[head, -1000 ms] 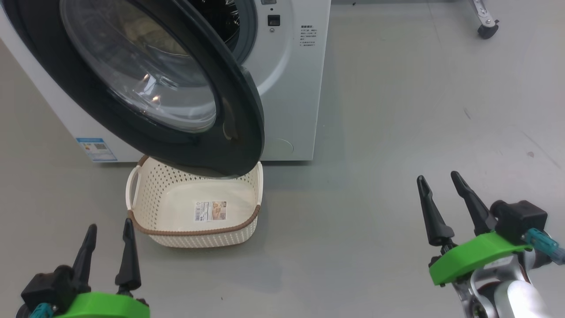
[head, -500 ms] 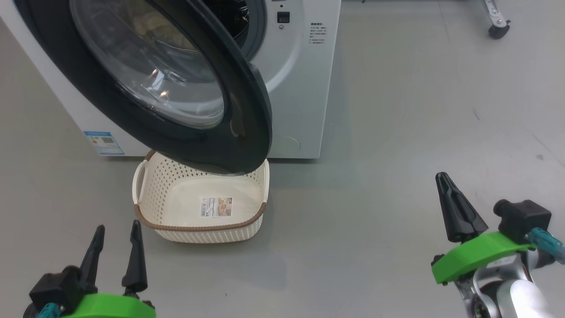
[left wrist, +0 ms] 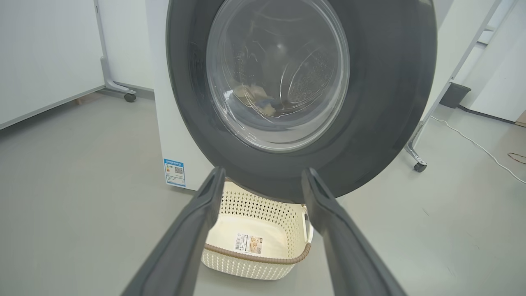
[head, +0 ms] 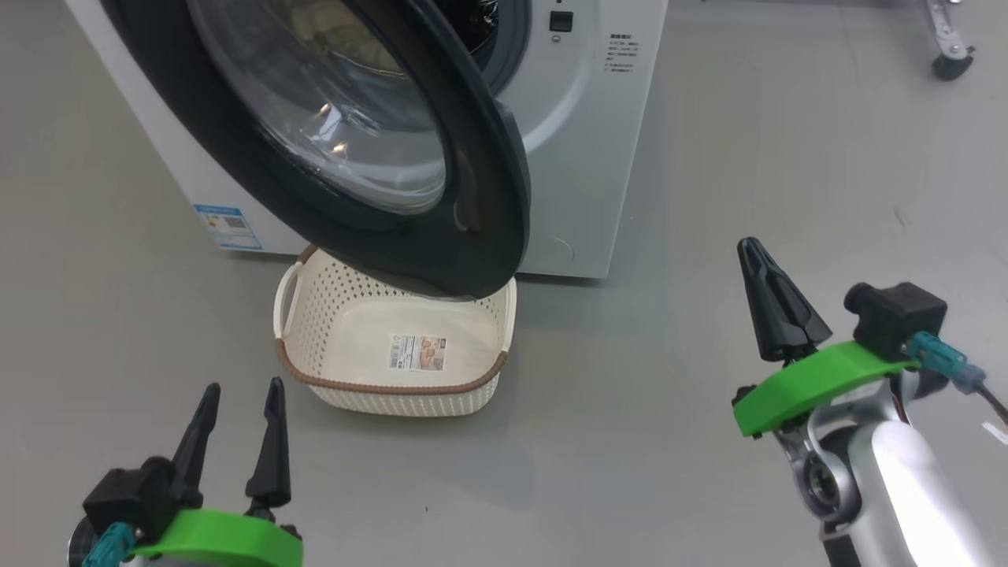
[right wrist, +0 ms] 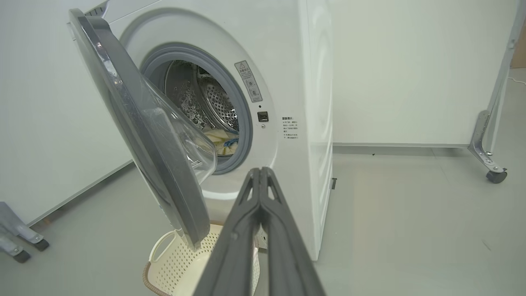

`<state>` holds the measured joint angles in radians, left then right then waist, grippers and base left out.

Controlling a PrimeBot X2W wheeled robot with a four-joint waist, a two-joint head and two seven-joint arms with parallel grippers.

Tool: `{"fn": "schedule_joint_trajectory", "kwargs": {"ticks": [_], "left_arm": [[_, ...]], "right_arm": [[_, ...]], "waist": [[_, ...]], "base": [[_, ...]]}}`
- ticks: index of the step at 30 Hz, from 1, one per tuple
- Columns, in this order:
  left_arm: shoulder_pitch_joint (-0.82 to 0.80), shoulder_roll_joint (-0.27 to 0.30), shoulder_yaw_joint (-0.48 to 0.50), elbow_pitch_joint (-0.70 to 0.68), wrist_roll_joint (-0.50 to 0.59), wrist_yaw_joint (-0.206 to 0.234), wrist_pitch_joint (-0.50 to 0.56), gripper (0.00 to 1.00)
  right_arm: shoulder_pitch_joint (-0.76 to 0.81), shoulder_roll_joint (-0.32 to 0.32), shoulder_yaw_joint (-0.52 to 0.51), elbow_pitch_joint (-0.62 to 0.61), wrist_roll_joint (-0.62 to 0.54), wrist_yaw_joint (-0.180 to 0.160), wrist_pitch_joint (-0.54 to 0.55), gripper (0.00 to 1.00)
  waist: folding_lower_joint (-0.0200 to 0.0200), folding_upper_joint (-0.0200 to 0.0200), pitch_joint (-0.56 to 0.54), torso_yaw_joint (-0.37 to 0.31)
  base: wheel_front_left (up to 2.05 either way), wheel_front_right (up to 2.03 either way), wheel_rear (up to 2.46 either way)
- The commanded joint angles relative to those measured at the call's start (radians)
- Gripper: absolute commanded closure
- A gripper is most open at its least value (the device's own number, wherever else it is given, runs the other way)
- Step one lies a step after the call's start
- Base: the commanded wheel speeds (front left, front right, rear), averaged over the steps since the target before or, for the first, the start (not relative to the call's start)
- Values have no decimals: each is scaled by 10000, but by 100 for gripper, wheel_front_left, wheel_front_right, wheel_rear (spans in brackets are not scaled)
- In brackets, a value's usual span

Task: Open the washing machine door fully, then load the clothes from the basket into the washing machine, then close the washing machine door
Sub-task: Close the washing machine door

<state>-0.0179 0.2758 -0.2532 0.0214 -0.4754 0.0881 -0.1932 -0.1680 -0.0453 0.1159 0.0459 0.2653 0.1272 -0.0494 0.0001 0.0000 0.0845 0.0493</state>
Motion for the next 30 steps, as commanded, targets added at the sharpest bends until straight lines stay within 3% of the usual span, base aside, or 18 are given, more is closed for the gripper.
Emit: {"fn": "schedule_joint_trajectory", "kwargs": {"ticks": [1, 20, 30], "left_arm": [[-565, 117, 287, -251, 118, -52, -24, 0], [-1245, -434, -406, 356, 138, -389, -299, 0], [-1655, -733, -692, 685, 214, -583, -474, 0]], "right_arm": [[-699, -49, 375, -85, 75, 35, -164, 100], [-2529, -49, 2698, 2015, 846, 35, -617, 100], [-3692, -49, 3223, 3419, 1148, 35, -800, 100]], "waist": [[-1, 0, 78, 227], [-1, 0, 443, 1949], [-1, 0, 700, 2688]], "base": [[0, 0, 0], [0, 0, 0], [0, 0, 0]]}}
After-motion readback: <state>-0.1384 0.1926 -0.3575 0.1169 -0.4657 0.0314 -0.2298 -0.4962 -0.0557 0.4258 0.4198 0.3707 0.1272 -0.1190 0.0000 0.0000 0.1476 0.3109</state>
